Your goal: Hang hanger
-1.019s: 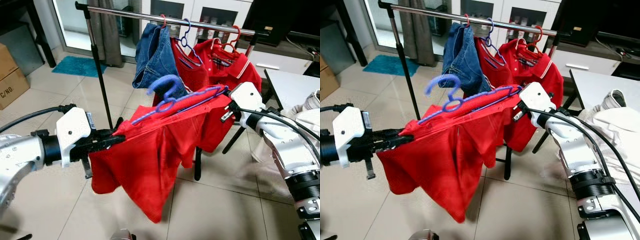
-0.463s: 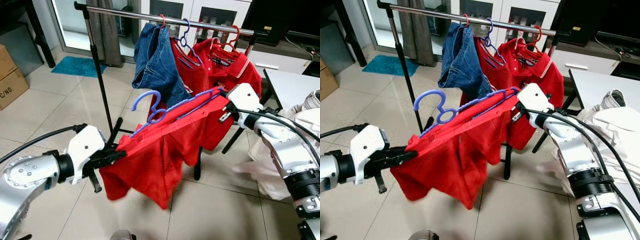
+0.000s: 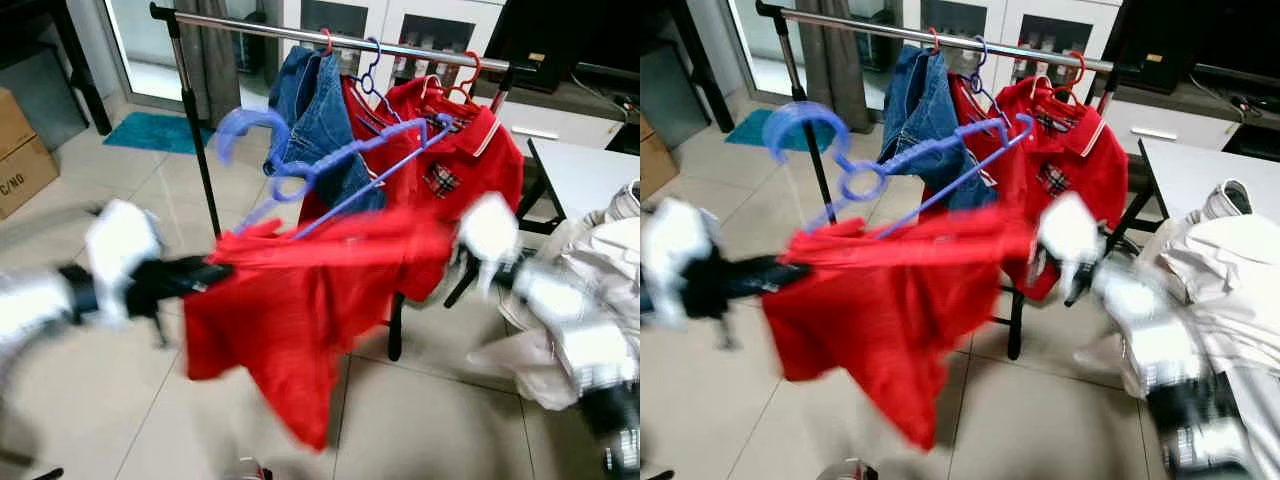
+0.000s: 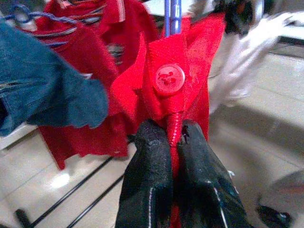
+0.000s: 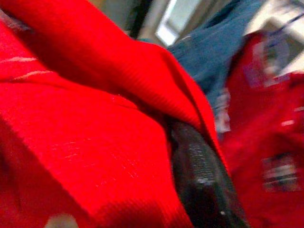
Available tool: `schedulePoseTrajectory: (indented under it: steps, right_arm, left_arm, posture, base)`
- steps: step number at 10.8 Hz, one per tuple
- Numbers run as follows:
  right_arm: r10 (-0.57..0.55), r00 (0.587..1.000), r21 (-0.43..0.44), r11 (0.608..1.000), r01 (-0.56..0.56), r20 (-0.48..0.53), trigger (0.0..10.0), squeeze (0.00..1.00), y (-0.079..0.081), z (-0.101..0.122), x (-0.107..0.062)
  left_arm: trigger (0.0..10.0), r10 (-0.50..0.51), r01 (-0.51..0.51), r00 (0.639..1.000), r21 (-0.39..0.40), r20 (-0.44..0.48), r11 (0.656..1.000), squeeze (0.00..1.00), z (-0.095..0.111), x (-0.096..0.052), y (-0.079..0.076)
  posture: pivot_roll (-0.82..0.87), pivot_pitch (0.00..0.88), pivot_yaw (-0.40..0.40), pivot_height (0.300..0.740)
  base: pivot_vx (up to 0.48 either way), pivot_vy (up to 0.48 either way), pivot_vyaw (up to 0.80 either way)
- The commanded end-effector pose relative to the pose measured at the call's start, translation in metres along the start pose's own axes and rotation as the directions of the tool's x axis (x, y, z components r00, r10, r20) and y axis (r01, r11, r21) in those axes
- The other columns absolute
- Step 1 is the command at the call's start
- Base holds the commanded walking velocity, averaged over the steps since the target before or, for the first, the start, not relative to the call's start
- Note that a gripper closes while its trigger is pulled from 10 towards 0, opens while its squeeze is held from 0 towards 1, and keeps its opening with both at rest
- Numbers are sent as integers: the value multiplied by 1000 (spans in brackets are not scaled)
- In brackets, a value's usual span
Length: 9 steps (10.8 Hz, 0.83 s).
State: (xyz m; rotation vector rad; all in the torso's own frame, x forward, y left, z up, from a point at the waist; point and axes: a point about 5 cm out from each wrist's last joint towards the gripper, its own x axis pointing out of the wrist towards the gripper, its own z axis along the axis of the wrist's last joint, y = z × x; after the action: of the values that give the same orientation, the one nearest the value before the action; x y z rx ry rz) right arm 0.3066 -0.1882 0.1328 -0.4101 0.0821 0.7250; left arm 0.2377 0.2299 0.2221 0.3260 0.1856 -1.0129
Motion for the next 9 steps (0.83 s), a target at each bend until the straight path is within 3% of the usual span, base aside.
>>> schedulePoseTrajectory:
  steps: [1, 4, 5, 6, 7, 8, 9]
  right_arm:
    - [-34, 999, 25, 999, 35, -25, 10000, 1000, -8, -6, -11]
    - [91, 996, 79, 993, -88, -26, 10000, 1000, 20, -12, -13]
    - [264, 964, 115, 959, -260, -17, 10000, 1000, 48, -16, -17]
    - [341, 940, 122, 934, -335, -29, 10000, 1000, 58, -17, -21]
    - [394, 917, 116, 915, -385, -59, 10000, 1000, 70, -19, -22]
    - [369, 927, 121, 925, -361, -59, 10000, 1000, 74, -19, -18]
    - [397, 918, 152, 908, -390, -17, 10000, 1000, 81, -12, -17]
  left_arm:
    - [0, 50, -50, 999, 3, -7, 999, 0, 5, -19, 16]
    - [0, -52, 53, 997, 7, -54, 999, 0, 8, -26, 33]
    - [0, -64, 68, 995, 50, -77, 996, 0, 14, -25, 47]
    - [0, -59, 64, 996, 68, -73, 996, 0, 18, -21, 53]
    - [0, -68, 74, 996, 105, -56, 992, 0, 22, -13, 60]
    - [0, -107, 109, 994, 127, -19, 986, 0, 28, 1, 62]
    - [0, -168, 166, 986, 151, -1, 975, 0, 32, 13, 60]
  posture:
    - [182, 23, -37, 740]
    - [188, 13, -37, 740]
    - [188, 11, -32, 740]
    - [185, 10, -28, 740]
    - [181, 7, -22, 740]
    - [178, 3, -18, 740]
    - [179, 3, -19, 740]
  base:
    - [0, 0, 0]
    - [0, 0, 0]
    - [0, 0, 0]
    - [0, 0, 0]
    - [0, 0, 0]
    - [0, 0, 0]
    - [0, 0, 0]
